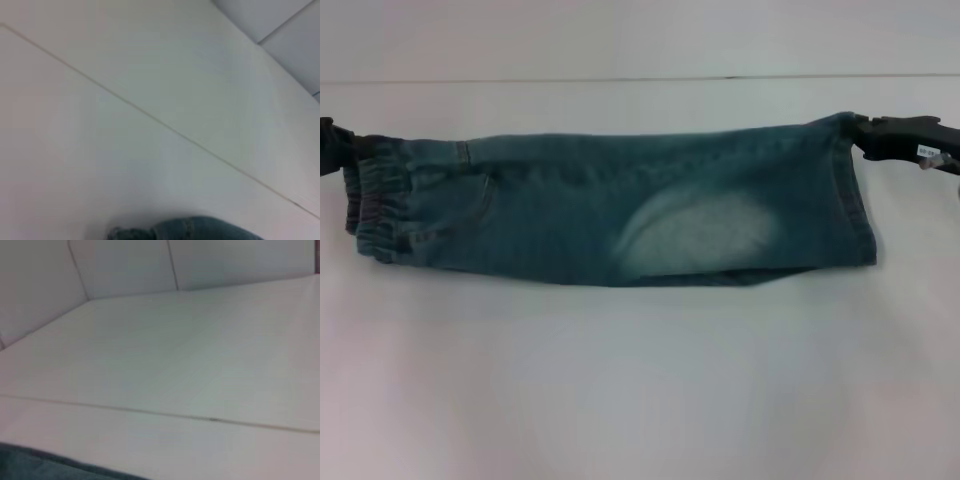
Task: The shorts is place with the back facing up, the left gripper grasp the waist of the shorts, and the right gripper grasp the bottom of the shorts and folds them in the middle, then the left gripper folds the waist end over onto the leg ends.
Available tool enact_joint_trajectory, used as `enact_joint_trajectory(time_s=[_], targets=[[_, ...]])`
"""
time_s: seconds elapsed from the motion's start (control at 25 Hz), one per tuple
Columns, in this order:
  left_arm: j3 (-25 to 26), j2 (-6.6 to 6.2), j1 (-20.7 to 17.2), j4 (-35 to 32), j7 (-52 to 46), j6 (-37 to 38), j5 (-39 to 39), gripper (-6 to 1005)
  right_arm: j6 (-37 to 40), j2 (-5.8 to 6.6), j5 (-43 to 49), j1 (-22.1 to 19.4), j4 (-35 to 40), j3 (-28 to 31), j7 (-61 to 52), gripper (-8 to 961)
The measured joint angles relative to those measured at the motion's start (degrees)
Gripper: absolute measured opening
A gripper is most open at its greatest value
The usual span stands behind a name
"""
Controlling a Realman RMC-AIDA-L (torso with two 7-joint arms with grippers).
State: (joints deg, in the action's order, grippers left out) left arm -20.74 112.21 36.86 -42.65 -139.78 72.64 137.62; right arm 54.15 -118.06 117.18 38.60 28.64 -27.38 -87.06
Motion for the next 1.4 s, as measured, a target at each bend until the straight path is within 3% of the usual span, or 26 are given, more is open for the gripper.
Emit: enact_joint_trajectory(time_s=[0.32, 0.6, 1.08, 1.32, 1.4], targets=[[-0.25, 0.7, 0.13, 1.93, 2.17, -4.01, -0.92, 33, -4.56, -0.62, -3.22, 1.35, -2.54, -0.05, 2.9, 37], [-0.23, 2.26, 0.3, 2.74, 5.7, -7.92, -2.19, 55, -9.17, -1.21, -3.55, 2.92, -5.05, 0.03, 5.4, 38], [-0.18, 3.19, -0.15, 2.83, 7.06, -10.82, -2.47, 99, -13.97, -1.3, -6.16, 3.98, -6.9, -2.4, 6.61, 69], [-0.18, 4.84, -0.26, 2.73, 10.45, -13.19, -3.42, 121, -16.75, -1.45, -6.21, 4.36, -8.24, -3.12, 6.15, 94], [-0.23, 5.69, -0.14, 2.34, 11.58, -13.65, -3.92, 128, -16.89, -1.46, -6.19, 4.4, -8.59, -3.12, 6.05, 165]])
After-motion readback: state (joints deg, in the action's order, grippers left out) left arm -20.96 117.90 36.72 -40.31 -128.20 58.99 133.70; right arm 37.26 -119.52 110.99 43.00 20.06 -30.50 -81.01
